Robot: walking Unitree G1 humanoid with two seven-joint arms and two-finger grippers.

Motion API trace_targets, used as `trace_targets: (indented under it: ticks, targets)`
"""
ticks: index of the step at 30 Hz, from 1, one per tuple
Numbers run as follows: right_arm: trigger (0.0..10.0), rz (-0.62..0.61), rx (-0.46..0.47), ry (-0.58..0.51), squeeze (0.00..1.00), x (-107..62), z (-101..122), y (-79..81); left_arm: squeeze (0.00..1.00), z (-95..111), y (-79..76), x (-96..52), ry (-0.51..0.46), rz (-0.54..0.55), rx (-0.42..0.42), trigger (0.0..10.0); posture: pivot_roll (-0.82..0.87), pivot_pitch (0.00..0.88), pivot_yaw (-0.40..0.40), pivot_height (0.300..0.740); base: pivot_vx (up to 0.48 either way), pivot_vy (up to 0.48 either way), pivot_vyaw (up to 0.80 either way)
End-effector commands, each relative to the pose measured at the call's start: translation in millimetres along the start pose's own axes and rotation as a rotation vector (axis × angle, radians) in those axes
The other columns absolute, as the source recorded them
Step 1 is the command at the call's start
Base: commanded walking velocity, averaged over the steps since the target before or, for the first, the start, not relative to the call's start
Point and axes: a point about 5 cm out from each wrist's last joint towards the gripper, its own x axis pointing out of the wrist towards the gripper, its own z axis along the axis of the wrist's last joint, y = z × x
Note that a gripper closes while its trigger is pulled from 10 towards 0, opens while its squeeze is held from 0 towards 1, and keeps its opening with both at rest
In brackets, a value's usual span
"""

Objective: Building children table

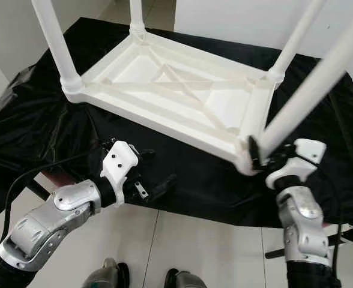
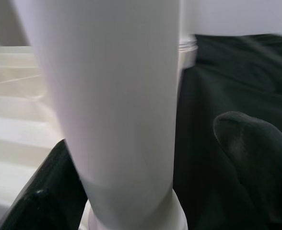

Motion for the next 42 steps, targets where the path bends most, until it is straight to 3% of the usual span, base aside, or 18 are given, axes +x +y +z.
trace_targets:
  ticks: [1, 4, 9, 17, 25, 34, 42]
  targets:
    - [10.0, -0.126, -0.035, 0.059, 0.0, -4.8, -11.4, -24.3, 0.0, -3.9, -7.9, 1.5, 0.009, -0.121, 0.004, 10.0, 0.04, 0.173, -0.071, 0.74, 0.0, 0.0, 0.0]
    - [10.0, -0.183, -0.053, 0.071, 0.0, -4.1, -12.6, -34.1, 0.0, -4.3, -6.8, 2.2, 0.009, -0.119, 0.005, 10.0, 0.04, 0.174, -0.07, 0.74, 0.0, 0.0, 0.0]
    - [10.0, -0.377, -0.136, 0.091, 0.0, -3.1, -13.2, -70.5, 0.0, -2.9, -3.3, 6.3, -0.006, -0.106, 0.006, 10.0, 0.04, 0.173, -0.062, 0.74, 0.0, 0.0, 0.0]
    - [10.0, -0.539, -0.181, 0.104, 0.0, -5.7, -14.9, -97.8, 0.0, 0.4, -1.1, 9.0, -0.02, -0.096, 0.019, 10.0, 0.05, 0.177, -0.055, 0.74, 0.0, 0.0, 0.0]
    - [10.0, -0.626, -0.23, 0.104, 0.0, -9.9, -13.0, -119.9, 0.0, 0.4, 1.3, 5.3, -0.014, -0.08, 0.016, 10.0, 0.06, 0.183, -0.047, 0.74, 0.0, 0.0, 0.0]
    - [10.0, -0.659, -0.241, 0.089, 0.0, -15.5, -12.3, -127.9, 0.0, -3.6, 5.9, -0.1, 0.007, -0.051, 0.009, 10.0, 0.07, 0.191, -0.045, 0.74, 0.0, 0.0, 0.0]
    - [10.0, -0.738, -0.246, 0.007, 0.0, -26.1, -2.0, -144.0, 0.0, -3.7, 7.5, 0.6, 0.013, -0.065, 0.029, 10.0, 0.07, 0.195, -0.038, 0.74, 0.0, 0.0, 0.0]
